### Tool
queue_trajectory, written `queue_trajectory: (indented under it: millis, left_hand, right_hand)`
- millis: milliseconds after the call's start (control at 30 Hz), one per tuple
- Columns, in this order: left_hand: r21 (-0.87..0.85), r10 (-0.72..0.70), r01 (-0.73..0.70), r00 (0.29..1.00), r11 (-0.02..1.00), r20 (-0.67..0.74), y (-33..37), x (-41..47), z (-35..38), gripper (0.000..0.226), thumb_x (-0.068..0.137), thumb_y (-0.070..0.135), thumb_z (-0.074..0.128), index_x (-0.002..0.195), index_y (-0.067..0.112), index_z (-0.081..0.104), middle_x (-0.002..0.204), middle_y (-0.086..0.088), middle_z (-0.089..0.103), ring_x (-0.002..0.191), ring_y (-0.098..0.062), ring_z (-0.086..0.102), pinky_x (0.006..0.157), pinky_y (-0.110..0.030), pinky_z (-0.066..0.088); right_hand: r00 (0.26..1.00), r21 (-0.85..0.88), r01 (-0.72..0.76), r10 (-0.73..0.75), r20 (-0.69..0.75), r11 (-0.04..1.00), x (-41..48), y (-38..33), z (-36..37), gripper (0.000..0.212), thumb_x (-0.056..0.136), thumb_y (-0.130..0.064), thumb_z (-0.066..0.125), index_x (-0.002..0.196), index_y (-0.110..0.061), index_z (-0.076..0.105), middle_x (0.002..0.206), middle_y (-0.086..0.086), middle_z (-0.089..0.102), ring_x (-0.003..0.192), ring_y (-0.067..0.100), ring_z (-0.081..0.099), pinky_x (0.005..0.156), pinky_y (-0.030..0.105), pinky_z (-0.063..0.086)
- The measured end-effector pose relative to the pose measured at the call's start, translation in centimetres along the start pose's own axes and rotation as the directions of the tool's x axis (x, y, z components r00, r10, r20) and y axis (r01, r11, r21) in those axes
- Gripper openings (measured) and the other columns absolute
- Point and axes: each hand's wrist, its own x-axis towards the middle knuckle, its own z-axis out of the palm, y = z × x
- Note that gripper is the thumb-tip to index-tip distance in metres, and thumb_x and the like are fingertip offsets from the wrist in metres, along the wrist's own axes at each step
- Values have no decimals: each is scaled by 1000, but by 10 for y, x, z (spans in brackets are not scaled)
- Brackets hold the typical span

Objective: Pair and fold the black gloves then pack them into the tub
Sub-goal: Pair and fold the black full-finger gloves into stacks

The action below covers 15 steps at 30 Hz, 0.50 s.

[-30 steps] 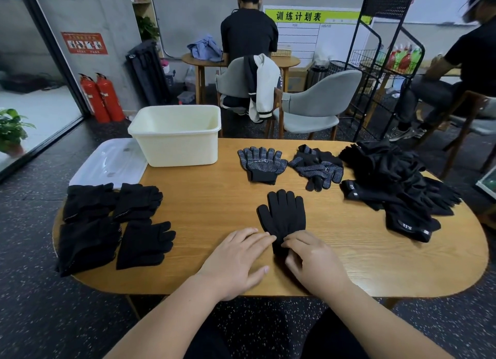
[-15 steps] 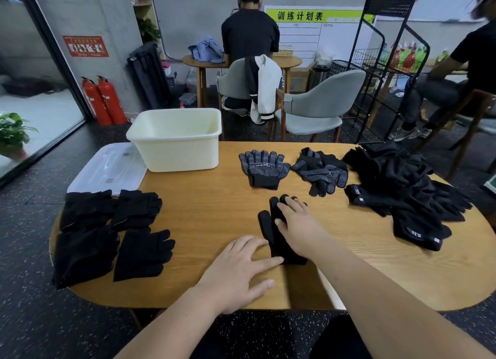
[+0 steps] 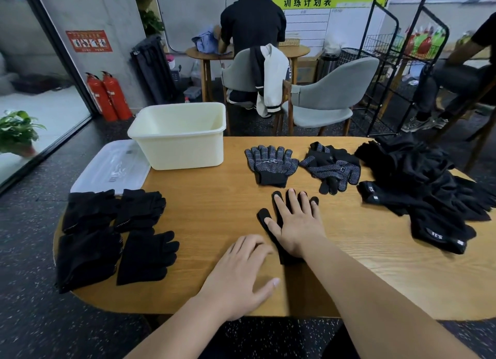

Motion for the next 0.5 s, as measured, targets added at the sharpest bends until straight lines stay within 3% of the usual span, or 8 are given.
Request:
queue_trajectory:
  millis: [267,400,433,500]
  left_hand:
    - [-40,-15,11,996,999,-92,2,-2,0,37,103,55,47,135,36,49,142,21,33,140,0,30,118,-21,27]
    - [-18,-43,41,995,999,-95,3,-2,1,37,103,54,45,131,30,50,139,18,36,135,-3,35,115,-26,33]
    - [-12,-50,49,995,999,-92,3,-3,0,38,103,54,44,132,30,49,139,18,37,135,-3,35,115,-26,33]
    - [-6,-59,58,995,998,-77,4,-4,-1,41,104,56,42,137,31,47,143,17,38,138,-3,33,119,-27,30]
  right_hand:
    - [998,-9,68,-68,-11,998,-50,-12,9,89,86,-81,-11,164,-38,-16,172,1,-26,159,31,-25,128,56,-9]
    - [997,17,74,-73,-36,997,-74,-19,13,97,78,-83,-29,164,-40,-15,172,-3,-25,159,27,-25,129,54,-8]
    - [995,49,85,-82,-57,995,-75,-18,13,96,80,-83,-26,165,-41,-11,173,-4,-23,159,25,-23,129,52,-7]
    - [983,176,148,-125,-135,973,-76,-12,15,76,100,-76,3,167,-40,5,176,-4,-11,162,21,-14,131,48,2]
